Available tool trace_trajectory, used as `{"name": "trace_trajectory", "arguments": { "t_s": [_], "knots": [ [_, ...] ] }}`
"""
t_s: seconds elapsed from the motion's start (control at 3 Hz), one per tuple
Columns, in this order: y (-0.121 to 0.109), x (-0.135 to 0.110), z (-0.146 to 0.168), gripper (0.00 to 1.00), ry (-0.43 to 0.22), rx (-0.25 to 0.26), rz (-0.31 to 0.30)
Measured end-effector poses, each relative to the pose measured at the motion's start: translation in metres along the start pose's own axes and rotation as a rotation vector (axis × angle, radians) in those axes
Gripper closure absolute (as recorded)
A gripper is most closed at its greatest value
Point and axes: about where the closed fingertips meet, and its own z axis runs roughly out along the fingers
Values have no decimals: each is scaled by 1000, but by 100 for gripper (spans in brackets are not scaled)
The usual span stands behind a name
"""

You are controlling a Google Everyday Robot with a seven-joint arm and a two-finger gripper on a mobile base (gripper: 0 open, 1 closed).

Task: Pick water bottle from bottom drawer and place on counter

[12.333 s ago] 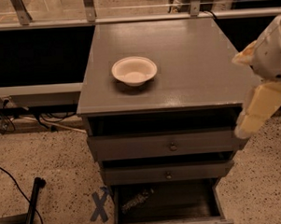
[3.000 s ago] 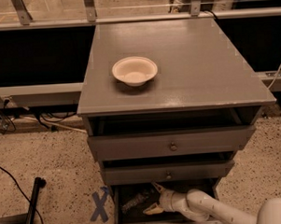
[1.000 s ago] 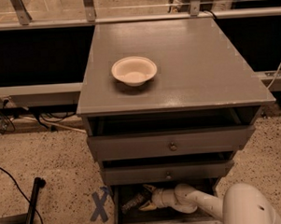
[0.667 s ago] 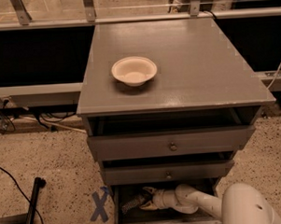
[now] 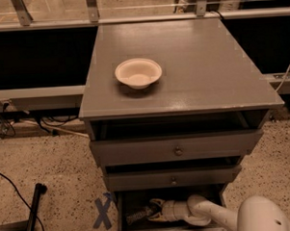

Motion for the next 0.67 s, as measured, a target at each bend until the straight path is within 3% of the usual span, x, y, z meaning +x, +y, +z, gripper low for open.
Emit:
{"name": "trace_trajectory", "arguments": {
  "t_s": [0.33,0.67],
  "knots": [
    [10,-28,-43,100,-136,32,-21],
    [19,-58,-90,100,-219,72,-62]
  ]
}}
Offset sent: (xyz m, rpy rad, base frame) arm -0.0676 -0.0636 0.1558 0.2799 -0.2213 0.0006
